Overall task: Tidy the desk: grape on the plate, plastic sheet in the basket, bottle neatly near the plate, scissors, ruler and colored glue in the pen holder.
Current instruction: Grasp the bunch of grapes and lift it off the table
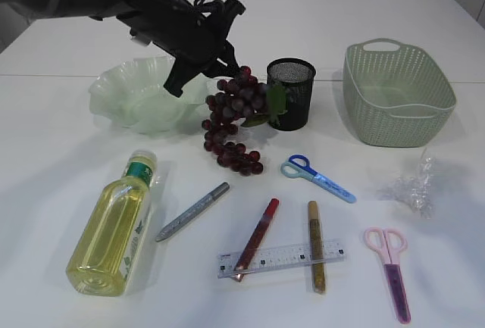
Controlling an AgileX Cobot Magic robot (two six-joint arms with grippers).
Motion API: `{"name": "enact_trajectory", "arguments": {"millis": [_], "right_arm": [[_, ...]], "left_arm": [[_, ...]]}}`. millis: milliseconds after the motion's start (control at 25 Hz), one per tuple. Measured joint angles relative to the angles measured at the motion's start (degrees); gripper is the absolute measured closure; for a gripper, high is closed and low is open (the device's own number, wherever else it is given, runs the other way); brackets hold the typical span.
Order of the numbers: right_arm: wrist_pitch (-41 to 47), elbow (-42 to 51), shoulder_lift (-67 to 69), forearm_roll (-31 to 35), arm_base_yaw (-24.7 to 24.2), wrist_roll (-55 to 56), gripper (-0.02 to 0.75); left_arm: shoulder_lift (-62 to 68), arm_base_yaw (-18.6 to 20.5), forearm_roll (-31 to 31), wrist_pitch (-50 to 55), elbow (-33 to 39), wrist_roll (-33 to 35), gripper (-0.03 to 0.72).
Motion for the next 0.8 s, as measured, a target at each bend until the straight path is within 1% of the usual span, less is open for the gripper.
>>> {"name": "enact_trajectory", "arguments": {"millis": [600, 800], "right_arm": [[1.26, 0.0, 0.0, 0.0, 0.0, -0.35, 0.286], [1.3, 0.0, 0.0, 0.0, 0.0, -0.57, 0.286]], "left_arm": [[-8.72, 0.0, 4.23, 1.22, 0.1, 0.27, 0.688], [-12.1, 0.0, 4.67, 1.22, 0.31, 0.27, 0.688]]}}
